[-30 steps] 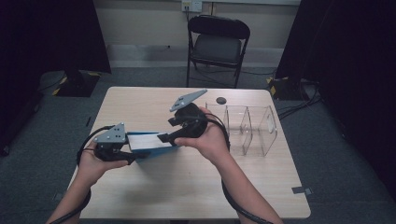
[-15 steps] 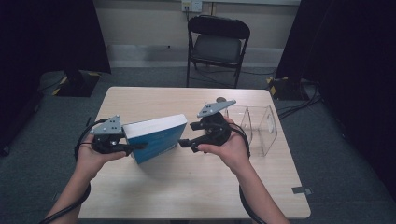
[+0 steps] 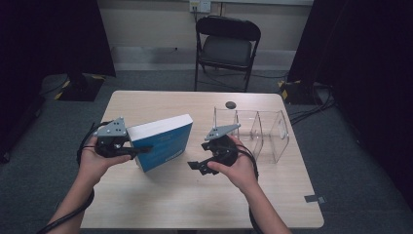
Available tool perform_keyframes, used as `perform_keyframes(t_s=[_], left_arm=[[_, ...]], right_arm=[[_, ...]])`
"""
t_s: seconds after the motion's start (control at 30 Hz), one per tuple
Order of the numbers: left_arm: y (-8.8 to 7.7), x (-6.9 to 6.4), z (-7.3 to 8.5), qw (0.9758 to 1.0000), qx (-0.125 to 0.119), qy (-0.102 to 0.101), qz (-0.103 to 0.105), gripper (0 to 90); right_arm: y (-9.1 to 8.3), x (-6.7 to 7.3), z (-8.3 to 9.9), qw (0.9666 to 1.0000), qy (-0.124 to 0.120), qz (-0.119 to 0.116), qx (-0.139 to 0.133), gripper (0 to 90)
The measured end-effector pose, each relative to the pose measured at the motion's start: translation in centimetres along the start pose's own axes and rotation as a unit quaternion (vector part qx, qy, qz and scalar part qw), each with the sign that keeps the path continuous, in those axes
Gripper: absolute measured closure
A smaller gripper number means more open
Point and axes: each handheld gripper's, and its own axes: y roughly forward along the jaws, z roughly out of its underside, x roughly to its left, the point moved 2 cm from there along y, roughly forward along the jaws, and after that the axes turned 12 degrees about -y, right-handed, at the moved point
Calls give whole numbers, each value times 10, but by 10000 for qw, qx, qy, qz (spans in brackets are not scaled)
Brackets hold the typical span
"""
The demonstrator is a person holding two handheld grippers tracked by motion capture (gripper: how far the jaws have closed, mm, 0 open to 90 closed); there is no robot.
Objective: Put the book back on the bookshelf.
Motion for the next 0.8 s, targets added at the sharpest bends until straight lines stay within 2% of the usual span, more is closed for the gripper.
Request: perform_keyframes(t_s=[0.07,0.17,0.27,0.3,0.47,0.5,0.67,0.73,0.77,0.8], left_arm=[[0,1,0,10000,1,-3,-25,597],[0,2,-1,10000,-5,-73,-28,597],[-1,3,-2,9999,37,-75,-62,596],[-1,3,-2,9999,51,-91,-80,596],[-2,5,-4,9998,75,-95,-130,597],[-2,4,-4,9998,89,-103,-140,597],[-2,5,-6,9996,140,-104,-212,596],[-2,6,-6,9995,179,-123,-242,595],[-2,5,-7,9993,168,-175,-268,594],[-3,6,-8,9992,214,-130,-307,593]], right_arm=[[8,1,13,10000,80,-30,34,174],[14,3,23,9998,95,-26,189,174],[26,6,42,9992,148,-18,371,173],[26,6,42,9992,148,-18,371,173],[43,11,75,9982,273,0,533,173],[43,11,75,9982,273,0,533,173],[52,15,97,9973,345,60,639,174],[53,16,100,9974,328,69,636,175],[56,18,106,9972,228,165,696,179],[57,19,108,9970,185,250,702,188]])
